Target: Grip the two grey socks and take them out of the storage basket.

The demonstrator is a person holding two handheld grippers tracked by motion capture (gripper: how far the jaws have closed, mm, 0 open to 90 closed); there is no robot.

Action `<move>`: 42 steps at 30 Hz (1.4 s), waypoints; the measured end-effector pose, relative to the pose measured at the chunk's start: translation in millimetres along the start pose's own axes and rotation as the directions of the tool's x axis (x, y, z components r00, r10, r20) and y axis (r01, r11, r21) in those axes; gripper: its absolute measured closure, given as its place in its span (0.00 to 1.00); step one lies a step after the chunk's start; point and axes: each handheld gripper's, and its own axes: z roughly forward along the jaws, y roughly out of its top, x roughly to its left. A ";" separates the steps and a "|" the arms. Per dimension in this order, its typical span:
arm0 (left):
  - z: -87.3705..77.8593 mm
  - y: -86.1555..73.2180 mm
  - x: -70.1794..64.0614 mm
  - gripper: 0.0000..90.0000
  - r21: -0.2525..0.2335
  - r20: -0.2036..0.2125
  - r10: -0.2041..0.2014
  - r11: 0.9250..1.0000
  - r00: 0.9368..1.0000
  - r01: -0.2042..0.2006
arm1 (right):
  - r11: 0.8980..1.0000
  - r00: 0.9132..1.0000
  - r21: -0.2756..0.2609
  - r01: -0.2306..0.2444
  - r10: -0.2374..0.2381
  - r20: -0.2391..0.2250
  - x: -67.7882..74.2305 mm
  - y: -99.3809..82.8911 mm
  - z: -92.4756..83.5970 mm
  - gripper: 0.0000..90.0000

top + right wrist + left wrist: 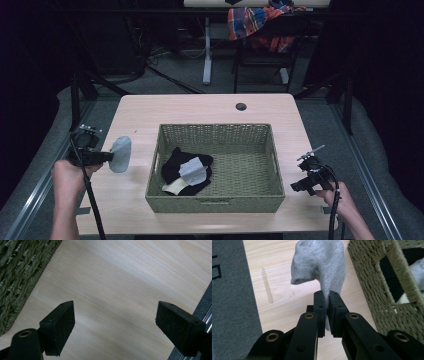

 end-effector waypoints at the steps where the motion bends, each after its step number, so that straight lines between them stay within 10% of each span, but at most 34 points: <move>1: 1.1 -0.5 0.9 0.95 0.001 -0.002 0.000 1.000 1.000 0.000 | 1.000 1.000 0.005 0.004 -0.003 -0.003 -0.1 0.2 -0.1 0.17; 22: 37.3 -11.8 14.0 0.95 0.078 0.010 -0.038 0.996 0.999 0.037 | 1.000 1.000 -0.003 -0.002 0.002 -0.008 1.1 0.3 1.3 0.17; 36: 66.4 -21.5 21.1 0.94 0.183 0.032 -0.074 0.981 0.997 0.067 | 1.000 1.000 0.016 0.011 -0.010 -0.014 1.0 0.9 1.3 0.17; 42: 65.0 -21.1 22.7 0.73 0.207 -0.003 -0.071 0.976 0.997 0.070 | 1.000 1.000 0.006 -0.002 0.002 -0.017 1.2 0.4 2.5 0.17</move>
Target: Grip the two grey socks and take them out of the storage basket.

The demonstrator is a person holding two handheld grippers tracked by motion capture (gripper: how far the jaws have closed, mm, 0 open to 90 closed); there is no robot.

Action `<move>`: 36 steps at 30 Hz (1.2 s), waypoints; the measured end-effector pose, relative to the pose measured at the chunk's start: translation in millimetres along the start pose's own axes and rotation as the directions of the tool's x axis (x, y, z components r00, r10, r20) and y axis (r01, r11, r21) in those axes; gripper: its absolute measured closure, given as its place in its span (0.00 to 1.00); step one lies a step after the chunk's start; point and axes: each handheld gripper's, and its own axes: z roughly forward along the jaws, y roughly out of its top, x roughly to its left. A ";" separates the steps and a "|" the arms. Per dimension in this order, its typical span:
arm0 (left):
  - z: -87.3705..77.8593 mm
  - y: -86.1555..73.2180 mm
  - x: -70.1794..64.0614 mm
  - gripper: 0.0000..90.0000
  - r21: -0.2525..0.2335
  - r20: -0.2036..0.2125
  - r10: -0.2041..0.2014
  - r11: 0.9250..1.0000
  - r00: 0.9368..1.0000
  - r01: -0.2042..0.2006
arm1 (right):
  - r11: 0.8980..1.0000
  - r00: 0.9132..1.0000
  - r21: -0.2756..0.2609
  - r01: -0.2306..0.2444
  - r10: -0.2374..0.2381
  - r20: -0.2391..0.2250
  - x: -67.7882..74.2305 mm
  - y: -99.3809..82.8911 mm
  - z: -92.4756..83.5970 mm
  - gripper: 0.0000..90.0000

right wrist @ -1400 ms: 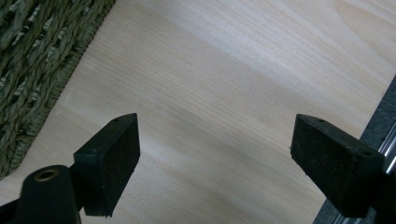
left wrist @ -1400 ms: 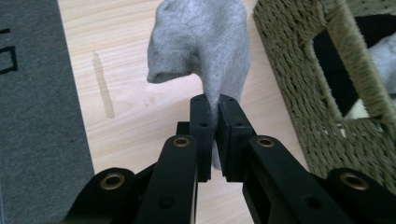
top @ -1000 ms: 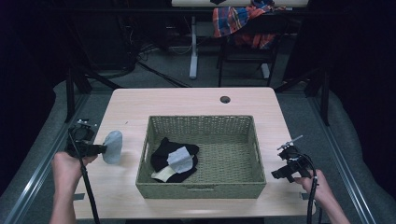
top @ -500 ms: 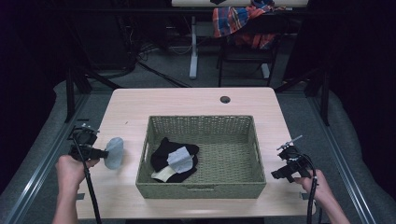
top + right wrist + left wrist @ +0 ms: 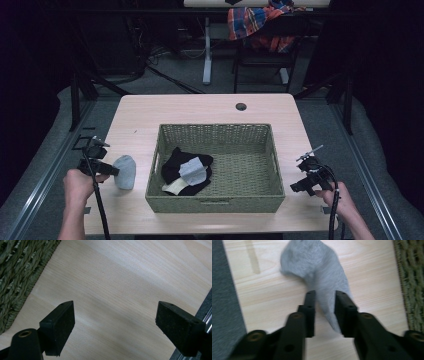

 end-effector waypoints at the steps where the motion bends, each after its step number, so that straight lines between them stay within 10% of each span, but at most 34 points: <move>1: -2.1 0.2 -0.8 0.68 -0.008 -0.002 0.001 1.000 1.000 -0.001 | 1.000 1.000 0.003 0.003 -0.003 -0.002 -0.2 0.1 -0.1 0.17; 14: -54.6 14.4 -40.5 0.19 -0.158 0.024 0.082 0.984 0.996 -0.077 | 1.000 1.000 0.015 0.011 -0.011 0.000 -0.8 1.0 -0.2 0.17; 36: -64.7 29.3 -99.3 0.00 -0.248 0.056 0.241 0.943 0.969 -0.220 | 1.000 1.000 0.018 0.015 -0.015 0.000 -0.9 -0.3 -1.3 0.17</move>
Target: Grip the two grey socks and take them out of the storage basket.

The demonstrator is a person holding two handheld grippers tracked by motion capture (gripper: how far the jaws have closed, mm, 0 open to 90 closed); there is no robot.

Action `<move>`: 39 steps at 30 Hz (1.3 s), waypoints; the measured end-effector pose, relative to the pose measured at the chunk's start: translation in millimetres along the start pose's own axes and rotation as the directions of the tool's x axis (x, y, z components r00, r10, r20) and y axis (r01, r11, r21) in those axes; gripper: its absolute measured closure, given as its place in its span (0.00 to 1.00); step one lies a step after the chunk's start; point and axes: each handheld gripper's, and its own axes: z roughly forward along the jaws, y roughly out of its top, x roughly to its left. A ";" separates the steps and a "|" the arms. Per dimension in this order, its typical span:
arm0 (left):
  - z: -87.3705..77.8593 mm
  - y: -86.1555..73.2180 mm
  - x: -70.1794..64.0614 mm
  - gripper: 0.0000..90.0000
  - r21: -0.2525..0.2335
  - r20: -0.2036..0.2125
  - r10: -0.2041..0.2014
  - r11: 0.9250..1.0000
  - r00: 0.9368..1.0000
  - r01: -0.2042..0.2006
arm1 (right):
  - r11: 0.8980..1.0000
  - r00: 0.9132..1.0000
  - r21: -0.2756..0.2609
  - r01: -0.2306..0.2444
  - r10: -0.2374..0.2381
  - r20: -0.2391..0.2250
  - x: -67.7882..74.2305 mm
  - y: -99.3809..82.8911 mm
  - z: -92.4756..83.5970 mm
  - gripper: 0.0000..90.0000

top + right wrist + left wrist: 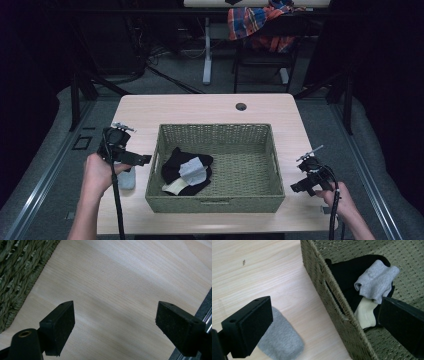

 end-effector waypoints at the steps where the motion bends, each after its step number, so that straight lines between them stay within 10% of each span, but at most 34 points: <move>1: 0.1 0.6 -0.4 0.00 0.000 -0.002 0.009 1.000 1.000 -0.009 | 1.000 1.000 -0.003 -0.005 0.005 0.001 0.2 -0.3 0.1 0.17; 16: 12.4 22.5 -35.8 0.00 0.024 0.028 0.104 0.994 0.994 -0.105 | 1.000 1.000 0.005 0.003 -0.003 0.010 0.7 0.1 -0.5 0.17; 39: 75.9 45.1 -81.2 0.10 0.193 0.102 0.237 0.948 0.966 -0.253 | 1.000 1.000 0.003 -0.004 0.004 0.014 0.6 -0.7 0.3 0.17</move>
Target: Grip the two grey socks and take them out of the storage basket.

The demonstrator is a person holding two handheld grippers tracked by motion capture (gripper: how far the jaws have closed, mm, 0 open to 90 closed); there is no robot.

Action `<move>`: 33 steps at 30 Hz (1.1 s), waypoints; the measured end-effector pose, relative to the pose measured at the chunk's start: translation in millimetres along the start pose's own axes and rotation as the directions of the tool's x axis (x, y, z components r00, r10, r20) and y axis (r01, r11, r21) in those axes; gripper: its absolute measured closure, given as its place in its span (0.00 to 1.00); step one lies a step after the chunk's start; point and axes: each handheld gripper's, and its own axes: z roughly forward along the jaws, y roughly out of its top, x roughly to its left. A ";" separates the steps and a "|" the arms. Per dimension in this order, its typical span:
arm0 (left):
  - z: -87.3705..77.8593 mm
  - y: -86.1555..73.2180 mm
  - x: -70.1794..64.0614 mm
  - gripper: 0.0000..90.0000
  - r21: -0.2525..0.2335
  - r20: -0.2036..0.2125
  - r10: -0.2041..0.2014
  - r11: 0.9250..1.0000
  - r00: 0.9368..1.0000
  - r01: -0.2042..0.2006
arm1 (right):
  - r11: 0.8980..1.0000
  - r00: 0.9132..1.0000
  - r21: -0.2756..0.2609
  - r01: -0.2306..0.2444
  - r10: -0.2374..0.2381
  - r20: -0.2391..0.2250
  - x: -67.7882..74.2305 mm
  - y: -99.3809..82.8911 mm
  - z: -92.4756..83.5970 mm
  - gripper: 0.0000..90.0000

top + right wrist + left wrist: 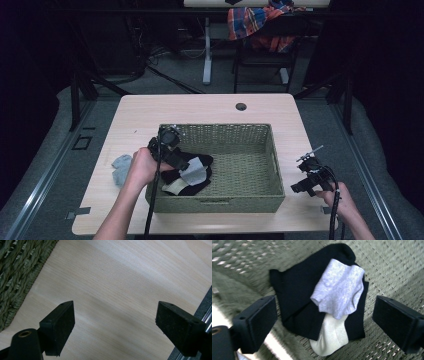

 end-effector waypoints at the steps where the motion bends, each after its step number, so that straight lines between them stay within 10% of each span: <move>1: 1.9 0.7 -0.9 0.12 0.003 0.004 0.002 1.000 1.000 -0.002 | 1.000 1.000 0.001 0.001 -0.001 0.003 0.0 0.0 0.0 0.17; 20: 52.2 1.9 -14.8 0.68 0.178 0.043 0.069 0.981 0.997 -0.076 | 1.000 1.000 0.007 0.007 -0.007 0.001 -1.0 -1.1 -0.5 0.17; 25: 50.3 0.5 -17.9 0.90 0.147 0.041 0.089 0.985 0.995 -0.094 | 1.000 1.000 0.007 0.005 -0.005 -0.002 -0.9 -1.3 -0.8 0.17; 33: 25.3 -4.0 -12.0 0.94 0.089 0.038 0.078 0.993 0.996 -0.081 | 1.000 1.000 0.006 0.004 -0.004 -0.002 -1.0 -1.6 -0.8 0.17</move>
